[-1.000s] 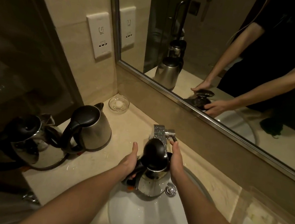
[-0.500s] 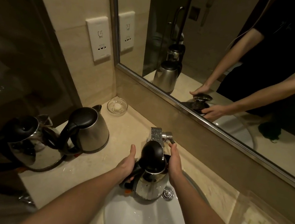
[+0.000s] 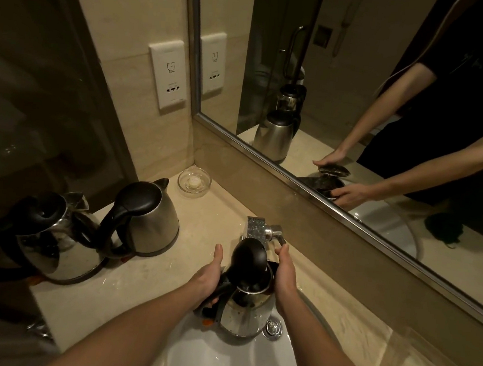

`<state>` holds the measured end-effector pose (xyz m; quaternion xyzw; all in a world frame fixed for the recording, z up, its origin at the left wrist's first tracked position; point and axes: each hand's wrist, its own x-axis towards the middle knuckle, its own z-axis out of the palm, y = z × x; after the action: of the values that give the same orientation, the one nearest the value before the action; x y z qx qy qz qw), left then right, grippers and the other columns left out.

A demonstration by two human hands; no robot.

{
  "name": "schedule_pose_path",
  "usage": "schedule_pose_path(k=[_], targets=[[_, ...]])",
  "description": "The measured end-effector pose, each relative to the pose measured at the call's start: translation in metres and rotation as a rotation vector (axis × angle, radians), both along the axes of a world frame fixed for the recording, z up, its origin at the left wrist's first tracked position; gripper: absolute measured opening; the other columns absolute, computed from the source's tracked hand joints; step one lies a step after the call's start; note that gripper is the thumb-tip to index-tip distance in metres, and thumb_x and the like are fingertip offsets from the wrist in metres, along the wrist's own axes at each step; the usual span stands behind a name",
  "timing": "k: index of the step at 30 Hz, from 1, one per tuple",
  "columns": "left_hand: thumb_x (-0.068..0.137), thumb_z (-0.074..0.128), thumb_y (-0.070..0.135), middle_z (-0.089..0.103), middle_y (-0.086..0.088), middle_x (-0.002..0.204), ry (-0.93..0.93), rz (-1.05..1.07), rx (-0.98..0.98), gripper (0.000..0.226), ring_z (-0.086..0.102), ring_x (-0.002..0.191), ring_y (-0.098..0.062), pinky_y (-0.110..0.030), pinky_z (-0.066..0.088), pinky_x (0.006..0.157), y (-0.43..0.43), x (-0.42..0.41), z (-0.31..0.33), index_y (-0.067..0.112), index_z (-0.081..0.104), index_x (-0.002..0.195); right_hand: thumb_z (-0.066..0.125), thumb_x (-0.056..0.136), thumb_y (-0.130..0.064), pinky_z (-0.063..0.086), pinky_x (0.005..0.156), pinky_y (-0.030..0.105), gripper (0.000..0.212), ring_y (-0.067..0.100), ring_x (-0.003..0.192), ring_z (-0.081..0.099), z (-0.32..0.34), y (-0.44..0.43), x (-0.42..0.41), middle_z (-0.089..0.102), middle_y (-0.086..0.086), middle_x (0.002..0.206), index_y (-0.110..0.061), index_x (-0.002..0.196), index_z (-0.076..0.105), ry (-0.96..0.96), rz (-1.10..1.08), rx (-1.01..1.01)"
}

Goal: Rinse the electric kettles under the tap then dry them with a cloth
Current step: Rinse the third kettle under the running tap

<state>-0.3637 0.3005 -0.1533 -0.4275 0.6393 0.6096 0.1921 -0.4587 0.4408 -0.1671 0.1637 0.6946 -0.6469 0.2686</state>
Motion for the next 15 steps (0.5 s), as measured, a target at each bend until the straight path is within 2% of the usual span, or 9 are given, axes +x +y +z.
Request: schedule_pose_path(k=[3, 7, 9, 12, 15], targets=[[0.078, 0.003, 0.089, 0.053, -0.006, 0.062, -0.005, 0.009, -0.013, 0.101, 0.059, 0.067, -0.023, -0.033, 0.052, 0.068, -0.0011, -0.0004, -0.0013, 0.011, 0.065, 0.092, 0.032, 0.079, -0.08, 0.03, 0.114, 0.055, 0.089, 0.031, 0.138, 0.041, 0.0013, -0.0009, 0.0, 0.045, 0.01, 0.15, -0.024, 0.146, 0.046, 0.005, -0.009, -0.009], [0.072, 0.0, 0.093, 0.065, -0.012, 0.084, -0.042, 0.001, -0.037, 0.11, 0.067, 0.089, -0.027, -0.03, 0.05, 0.067, -0.0018, -0.0012, 0.0014, 0.01, 0.067, 0.098, 0.032, 0.058, -0.091, 0.035, 0.111, 0.055, 0.111, 0.031, 0.132, 0.048, -0.0006, -0.0024, 0.0018, 0.052, 0.01, 0.143, -0.02, 0.142, 0.049, -0.003, -0.053, -0.011], [0.065, -0.002, 0.095, 0.065, -0.012, 0.085, -0.05, -0.008, -0.051, 0.108, 0.07, 0.095, -0.03, -0.03, 0.051, 0.069, -0.0013, -0.0015, 0.0034, 0.011, 0.063, 0.088, 0.031, 0.051, -0.093, 0.037, 0.11, 0.055, 0.117, 0.032, 0.129, 0.05, -0.0022, -0.0028, 0.0015, 0.055, 0.01, 0.14, -0.019, 0.14, 0.05, -0.003, -0.071, -0.01], [0.064, -0.001, 0.095, 0.064, -0.015, 0.079, -0.048, 0.025, -0.053, 0.109, 0.071, 0.086, -0.031, -0.031, 0.051, 0.065, -0.0011, -0.0007, 0.0066, 0.008, 0.062, 0.088, 0.03, 0.054, -0.092, 0.037, 0.109, 0.055, 0.115, 0.033, 0.13, 0.049, -0.0011, -0.0035, 0.0008, 0.053, 0.011, 0.142, -0.019, 0.141, 0.048, -0.018, -0.082, -0.016], [0.077, 0.001, 0.09, 0.068, -0.021, 0.083, -0.038, 0.056, -0.05, 0.102, 0.069, 0.08, -0.029, -0.03, 0.05, 0.062, -0.0008, 0.0007, 0.0067, 0.011, 0.064, 0.09, 0.03, 0.055, -0.091, 0.037, 0.109, 0.055, 0.114, 0.032, 0.13, 0.049, 0.0, -0.0048, 0.0006, 0.053, 0.009, 0.141, -0.019, 0.141, 0.049, -0.018, -0.065, -0.015]])
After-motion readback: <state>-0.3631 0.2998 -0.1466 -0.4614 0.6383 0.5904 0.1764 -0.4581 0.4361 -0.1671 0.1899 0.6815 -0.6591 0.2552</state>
